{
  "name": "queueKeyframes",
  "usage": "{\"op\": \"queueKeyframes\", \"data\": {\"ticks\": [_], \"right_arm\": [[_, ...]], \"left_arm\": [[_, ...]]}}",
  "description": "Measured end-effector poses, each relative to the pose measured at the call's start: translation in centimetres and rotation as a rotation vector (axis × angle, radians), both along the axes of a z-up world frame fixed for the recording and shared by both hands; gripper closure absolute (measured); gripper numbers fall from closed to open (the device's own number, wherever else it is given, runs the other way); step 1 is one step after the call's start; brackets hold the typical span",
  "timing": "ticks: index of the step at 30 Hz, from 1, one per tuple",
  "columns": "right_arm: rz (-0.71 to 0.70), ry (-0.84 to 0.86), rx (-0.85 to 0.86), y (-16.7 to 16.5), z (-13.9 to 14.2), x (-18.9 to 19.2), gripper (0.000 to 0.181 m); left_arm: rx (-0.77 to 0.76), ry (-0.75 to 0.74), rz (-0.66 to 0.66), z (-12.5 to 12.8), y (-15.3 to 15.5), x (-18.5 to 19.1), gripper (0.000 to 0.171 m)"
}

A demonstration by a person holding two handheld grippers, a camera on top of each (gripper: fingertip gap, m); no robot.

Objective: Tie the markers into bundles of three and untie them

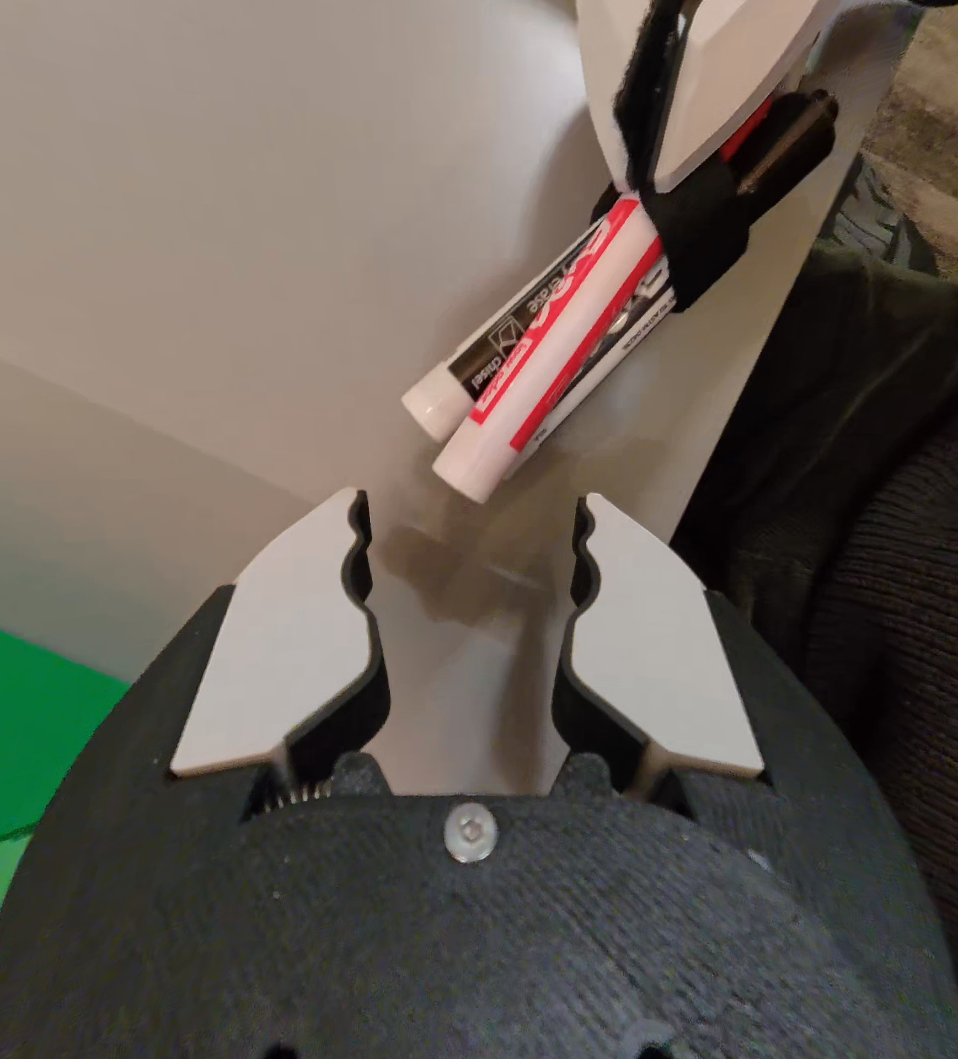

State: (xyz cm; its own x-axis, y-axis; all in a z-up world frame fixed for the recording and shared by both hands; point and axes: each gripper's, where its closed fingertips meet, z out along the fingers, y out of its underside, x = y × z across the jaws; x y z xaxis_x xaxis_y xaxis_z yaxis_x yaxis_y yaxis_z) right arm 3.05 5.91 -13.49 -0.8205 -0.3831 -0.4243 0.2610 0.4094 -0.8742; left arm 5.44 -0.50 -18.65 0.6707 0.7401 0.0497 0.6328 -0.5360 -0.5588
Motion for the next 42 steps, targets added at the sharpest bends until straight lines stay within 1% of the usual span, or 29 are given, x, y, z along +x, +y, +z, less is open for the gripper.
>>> {"op": "queueKeyframes", "data": {"ticks": [1,3,4,6,7,12,19,24,29,33,34,38,40,42], "right_arm": [[-0.01,0.014,-0.006,0.2,-0.1,-0.3,0.178],[-0.026,0.037,-0.01,0.4,-0.3,-0.7,0.178],[-0.031,0.041,-0.013,0.4,-0.3,-0.8,0.178],[-0.039,0.049,-0.028,0.3,-0.1,-1.0,0.178],[-0.039,0.046,-0.029,0.3,-0.1,-1.0,0.178],[-0.042,0.043,-0.027,0.1,-0.1,-1.0,0.178],[-0.051,0.057,0.047,-0.3,-1.1,-0.7,0.177],[-0.055,0.062,0.123,-0.3,-2.0,-0.7,0.176],[-0.084,0.072,0.222,-0.2,-3.4,-1.2,0.174],[-0.092,0.081,0.227,-0.2,-3.3,-1.2,0.172],[-0.094,0.083,0.227,-0.2,-3.0,-1.1,0.17],[-0.152,0.056,0.222,0.4,-1.6,-1.4,0.147],[-0.233,0.099,0.255,0.9,-1.5,-2.1,0.141],[-0.313,0.182,0.286,1.6,-1.9,-2.4,0.137]], "left_arm": [[0.004,0.007,0.004,0.1,0.0,-0.1,0.102],[0.018,0.013,0.01,0.2,0.1,-0.3,0.104],[0.027,0.026,0.01,0.3,0.2,-0.4,0.108],[0.047,0.037,-0.001,0.7,0.4,-0.5,0.122],[0.064,0.045,-0.009,0.9,0.7,-0.5,0.124],[0.092,0.038,-0.023,0.9,1.4,-0.3,0.123],[0.016,0.033,-0.016,-0.3,1.0,-0.4,0.122],[-0.02,0.047,-0.032,-0.9,1.1,-0.5,0.117],[-0.004,0.058,-0.036,-0.8,1.4,-0.5,0.116],[-0.019,0.06,-0.045,-0.8,1.4,-0.5,0.117],[-0.02,0.058,-0.046,-0.9,1.4,-0.4,0.117],[-0.026,0.057,-0.04,-0.9,1.2,-0.5,0.116],[-0.034,0.06,-0.035,-1.0,1.1,-0.5,0.116],[-0.054,0.069,-0.032,-1.1,1.0,-0.7,0.116]]}}
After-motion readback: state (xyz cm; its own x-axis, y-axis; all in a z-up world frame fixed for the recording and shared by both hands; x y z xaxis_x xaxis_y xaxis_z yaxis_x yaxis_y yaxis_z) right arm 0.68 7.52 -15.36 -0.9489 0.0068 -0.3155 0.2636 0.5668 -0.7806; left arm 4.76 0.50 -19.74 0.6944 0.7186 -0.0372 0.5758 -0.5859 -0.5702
